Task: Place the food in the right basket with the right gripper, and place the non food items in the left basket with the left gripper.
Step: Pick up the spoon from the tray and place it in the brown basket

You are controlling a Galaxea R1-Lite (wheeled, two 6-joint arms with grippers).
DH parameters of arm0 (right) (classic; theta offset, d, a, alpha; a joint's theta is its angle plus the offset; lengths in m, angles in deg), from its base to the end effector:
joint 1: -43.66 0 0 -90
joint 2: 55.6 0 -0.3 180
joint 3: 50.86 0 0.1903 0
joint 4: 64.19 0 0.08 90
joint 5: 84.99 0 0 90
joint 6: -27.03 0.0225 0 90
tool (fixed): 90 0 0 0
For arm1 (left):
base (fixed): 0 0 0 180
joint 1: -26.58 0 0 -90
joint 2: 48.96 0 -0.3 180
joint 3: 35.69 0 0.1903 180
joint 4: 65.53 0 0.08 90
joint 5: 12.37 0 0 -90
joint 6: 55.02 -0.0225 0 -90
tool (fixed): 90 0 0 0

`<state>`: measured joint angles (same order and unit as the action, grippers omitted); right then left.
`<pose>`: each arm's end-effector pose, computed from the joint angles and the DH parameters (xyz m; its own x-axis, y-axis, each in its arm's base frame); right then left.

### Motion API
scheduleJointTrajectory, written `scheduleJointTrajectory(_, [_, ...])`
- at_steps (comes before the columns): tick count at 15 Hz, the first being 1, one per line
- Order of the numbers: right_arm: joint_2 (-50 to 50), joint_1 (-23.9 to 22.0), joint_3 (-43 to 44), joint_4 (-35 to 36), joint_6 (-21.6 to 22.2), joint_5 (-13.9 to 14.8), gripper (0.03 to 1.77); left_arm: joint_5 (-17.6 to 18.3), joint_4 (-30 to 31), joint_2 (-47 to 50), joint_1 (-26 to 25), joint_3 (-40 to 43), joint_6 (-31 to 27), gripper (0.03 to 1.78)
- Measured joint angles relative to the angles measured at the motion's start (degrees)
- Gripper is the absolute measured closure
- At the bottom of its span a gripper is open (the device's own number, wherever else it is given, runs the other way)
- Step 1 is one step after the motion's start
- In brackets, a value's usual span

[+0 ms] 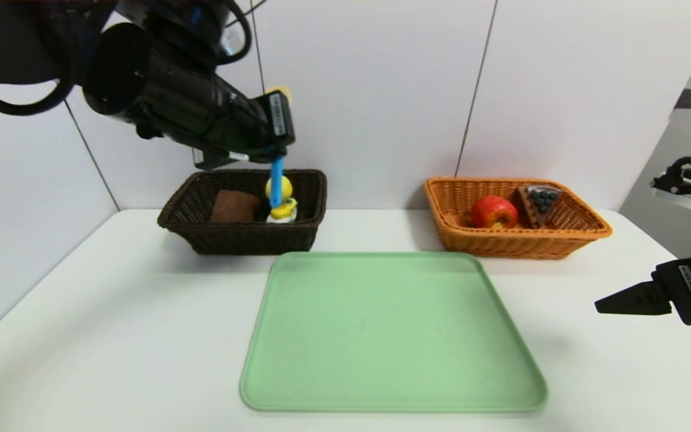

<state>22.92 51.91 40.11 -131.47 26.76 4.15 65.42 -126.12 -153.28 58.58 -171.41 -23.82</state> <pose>0.1832 0.0269 0.2512 0.5678 0.0975 -0.8174 -0.1558 0.9877 0.0096 0.2787 -0.1685 0.3401 0.8357 -0.2728 -0.4767 0.0948 0.9266 -0.3640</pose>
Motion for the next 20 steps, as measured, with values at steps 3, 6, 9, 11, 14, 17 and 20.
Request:
scheduleJointTrajectory(3, [-0.1,0.0,-1.4,2.6,-0.1,0.1,0.09,0.0,1.9,-1.4,-8.8,0.3,3.5,1.70])
scheduleJointTrajectory(6, [-0.7,0.0,-2.6,2.7,-0.1,0.2,0.09,-0.5,5.1,-5.6,-14.1,0.4,8.5,1.70])
scheduleJointTrajectory(9, [-1.4,0.0,-4.3,2.7,0.0,0.2,0.09,-0.8,12.3,-10.7,-16.4,0.4,11.1,1.70])
scheduleJointTrajectory(11, [-1.6,0.0,-5.2,2.7,0.1,0.2,0.09,-1.3,14.9,-13.5,-16.9,0.2,11.8,1.70])
scheduleJointTrajectory(14, [-1.8,-0.3,-6.3,2.8,0.1,0.2,0.09,-1.6,16.9,-16.9,-16.9,0.0,13.8,1.70])
scheduleJointTrajectory(17, [-1.5,-0.3,-6.4,3.8,0.0,0.1,0.09,-1.5,16.5,-19.4,-17.0,0.0,16.3,1.70])
scheduleJointTrajectory(20, [-1.1,-0.3,-6.5,4.6,-0.2,0.1,0.09,-1.6,16.5,-21.1,-16.9,0.0,17.5,1.70])
